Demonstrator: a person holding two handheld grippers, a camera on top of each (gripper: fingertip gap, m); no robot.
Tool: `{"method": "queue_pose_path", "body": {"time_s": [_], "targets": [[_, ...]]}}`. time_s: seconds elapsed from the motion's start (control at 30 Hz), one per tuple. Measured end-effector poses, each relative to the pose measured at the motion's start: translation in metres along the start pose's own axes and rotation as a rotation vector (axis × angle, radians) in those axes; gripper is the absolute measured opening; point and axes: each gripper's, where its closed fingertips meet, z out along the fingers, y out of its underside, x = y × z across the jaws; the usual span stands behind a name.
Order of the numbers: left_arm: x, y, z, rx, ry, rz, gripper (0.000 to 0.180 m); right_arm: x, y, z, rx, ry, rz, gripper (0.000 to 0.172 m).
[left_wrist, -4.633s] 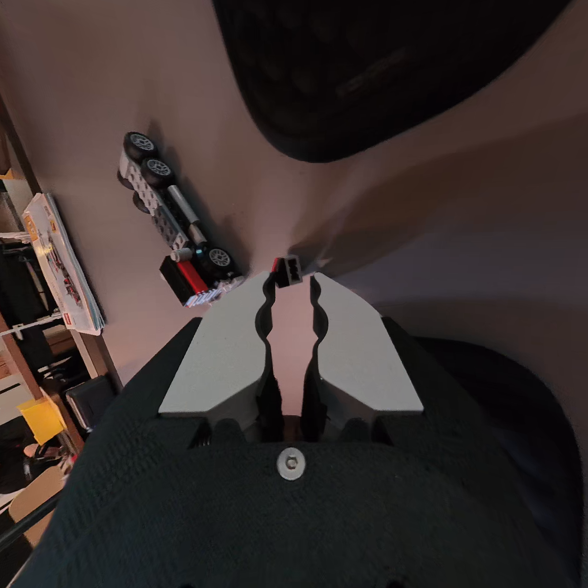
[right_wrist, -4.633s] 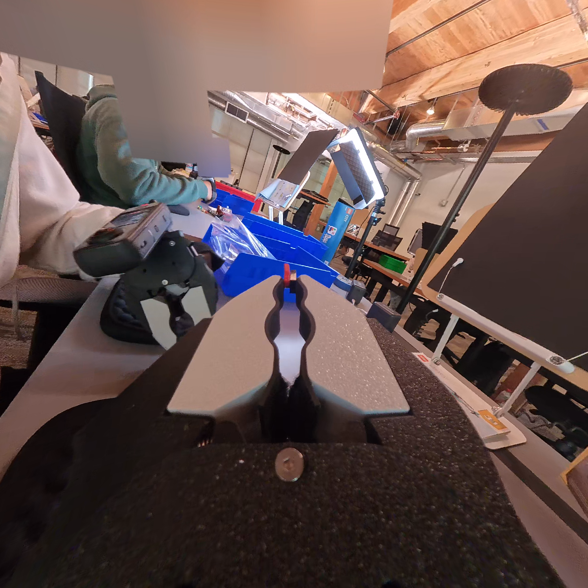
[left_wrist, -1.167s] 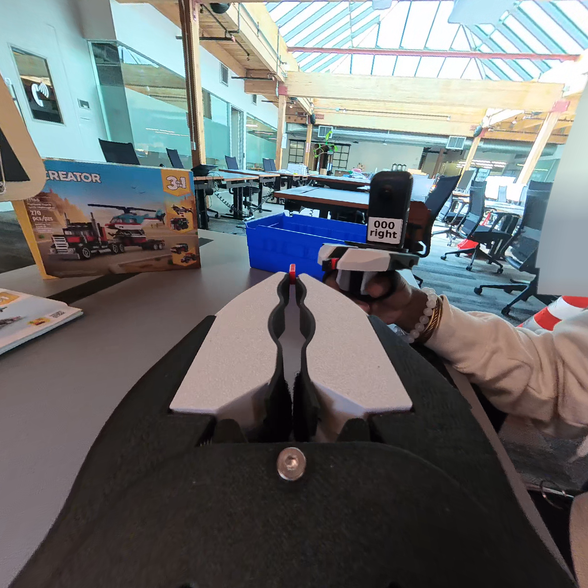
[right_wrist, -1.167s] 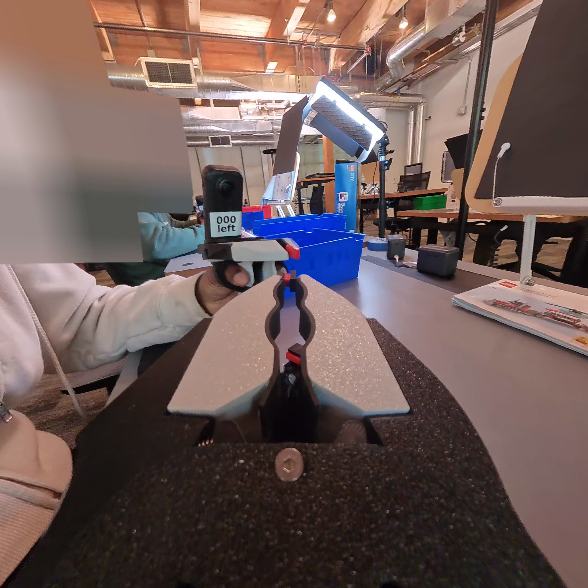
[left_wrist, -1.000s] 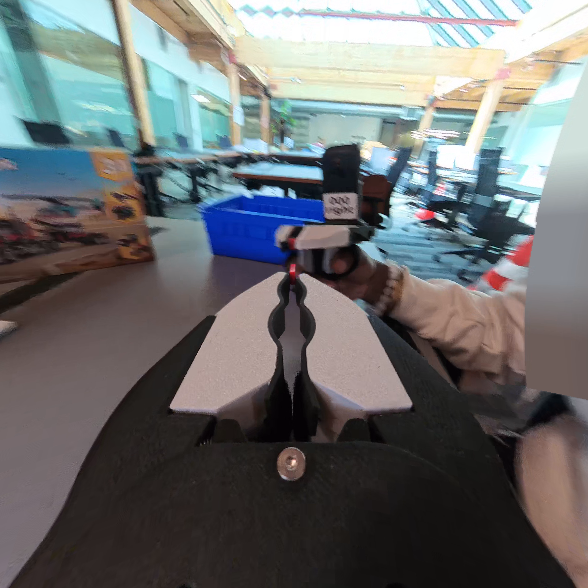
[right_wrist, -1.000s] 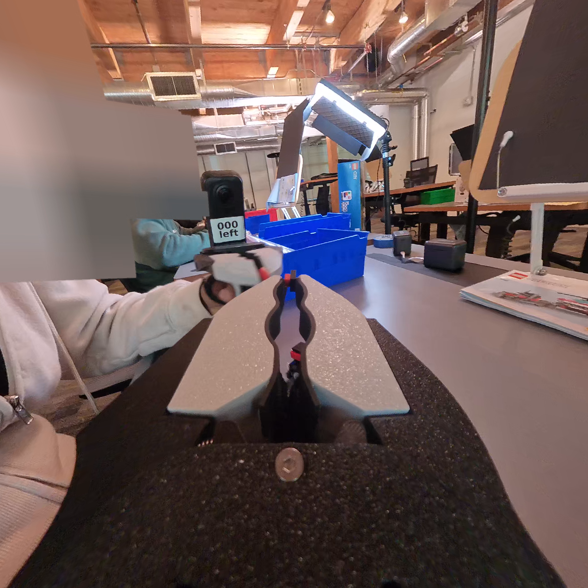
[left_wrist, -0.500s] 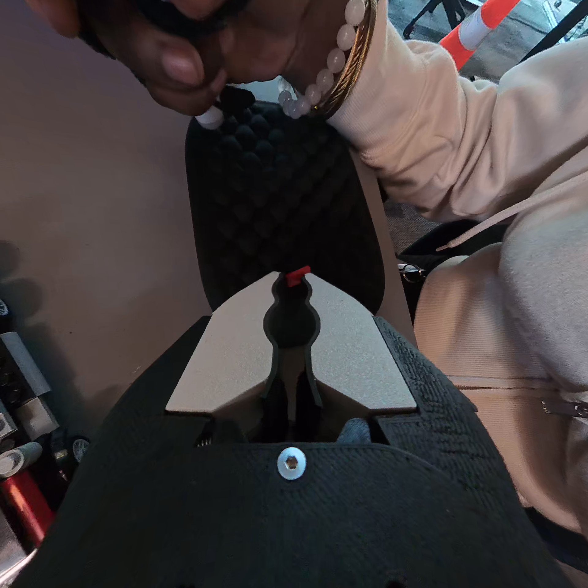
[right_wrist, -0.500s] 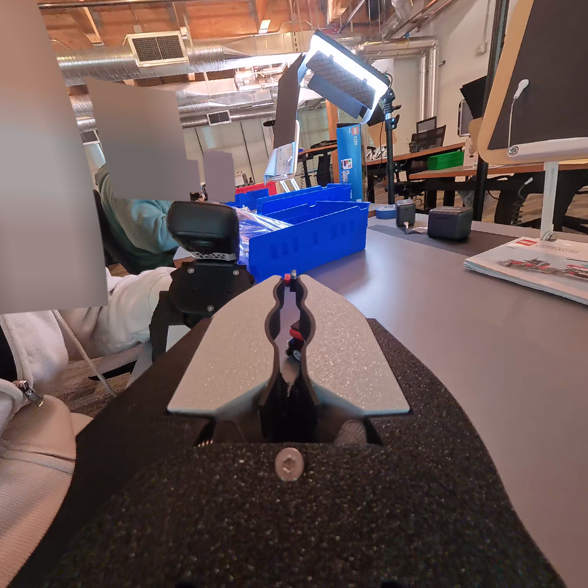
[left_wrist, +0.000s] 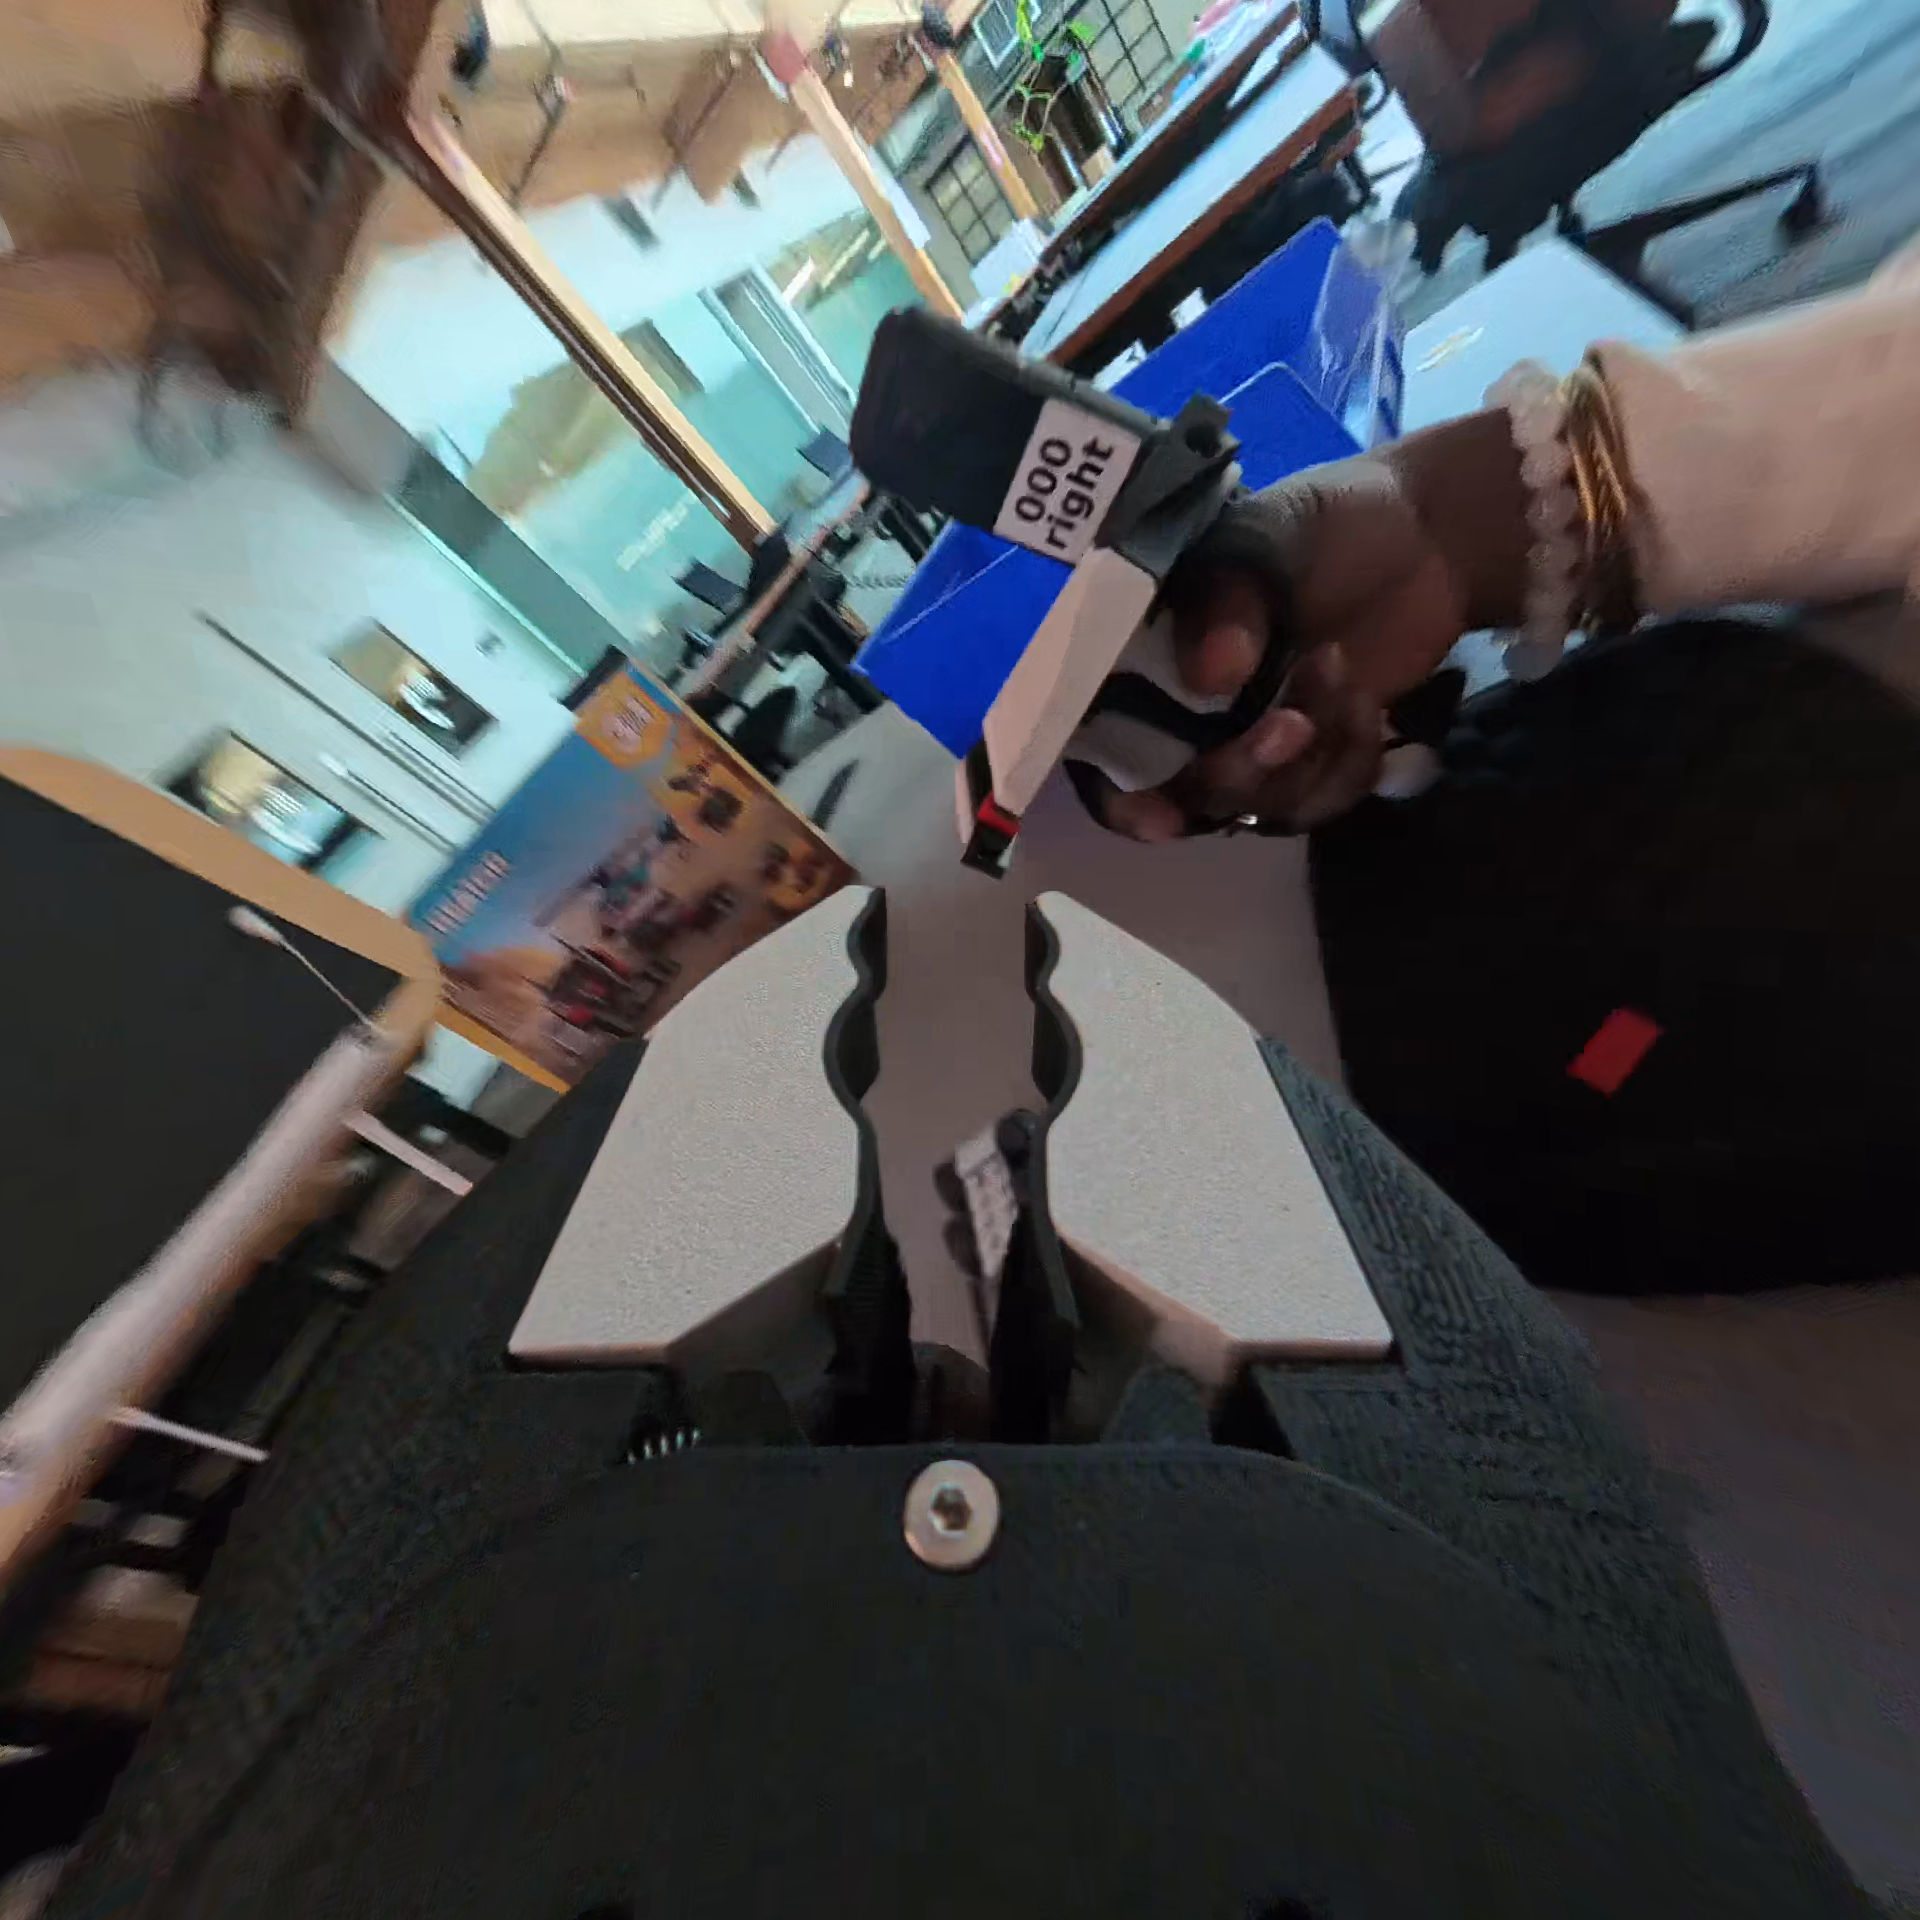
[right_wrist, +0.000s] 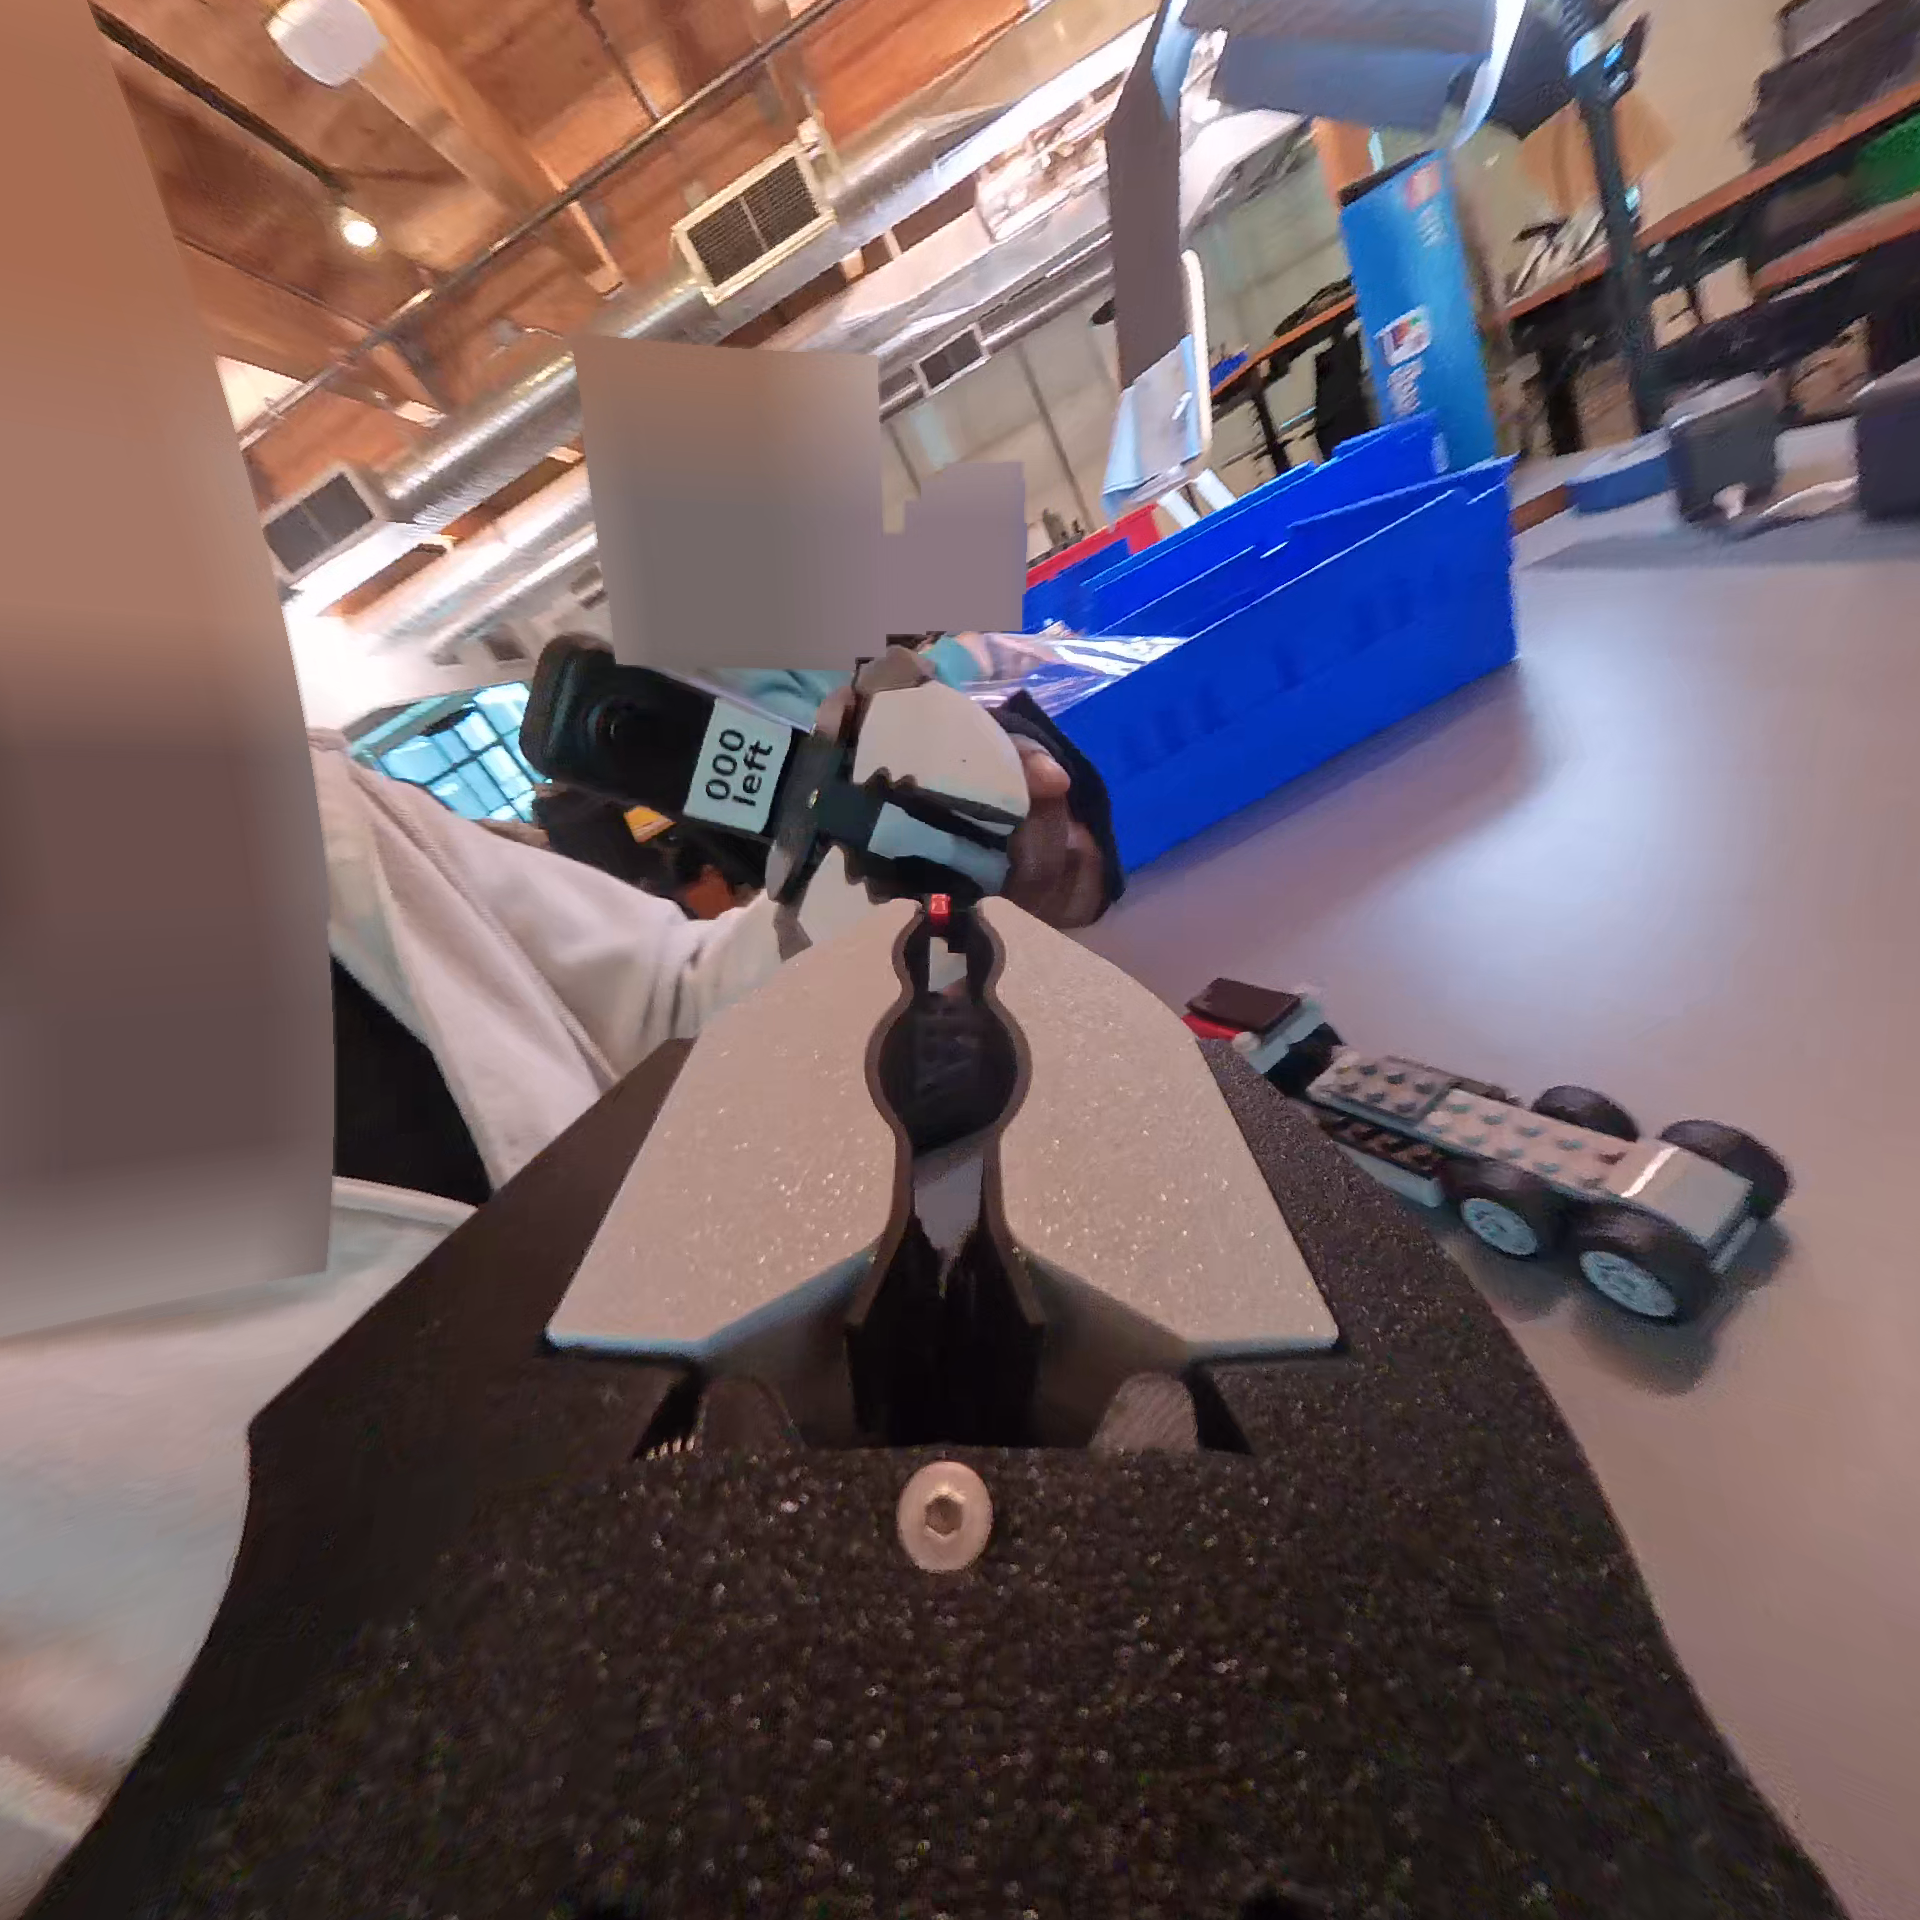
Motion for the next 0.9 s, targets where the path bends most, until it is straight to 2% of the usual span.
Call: {"method": "queue_pose_path", "body": {"time_s": [0.07, 0.2, 0.37, 0.43, 0.8, 0.87, 0.9], "targets": [[0.005, -0.003, 0.002, -0.005, -0.028, 0.118, 0.024, -0.003, 0.004, 0.003, -0.016, -0.03, 0.039, 0.006], [0.013, -0.011, 0.003, 0.012, -0.043, 0.24, 0.009, -0.006, 0.007, 0.005, -0.033, -0.066, 0.09, 0.006], [0.011, -0.011, 0.003, -0.002, -0.051, 0.224, 0.014, -0.01, 0.005, 0.005, -0.02, -0.104, 0.116, 0.006], [0.012, -0.01, 0.003, -0.009, -0.05, 0.248, 0.008, -0.011, 0.005, 0.004, -0.019, -0.116, 0.127, 0.006], [0.016, -0.011, 0.005, -0.028, -0.046, 0.291, 0.008, -0.01, 0.008, 0.005, -0.038, -0.112, 0.131, 0.006], [0.012, -0.011, 0.004, -0.046, -0.075, 0.281, 0.008, -0.007, 0.003, 0.006, -0.004, -0.081, 0.078, 0.007], [0.005, -0.011, 0.003, -0.062, -0.118, 0.281, 0.008, -0.001, -0.004, 0.006, 0.036, -0.024, 0.013, 0.012]]}}
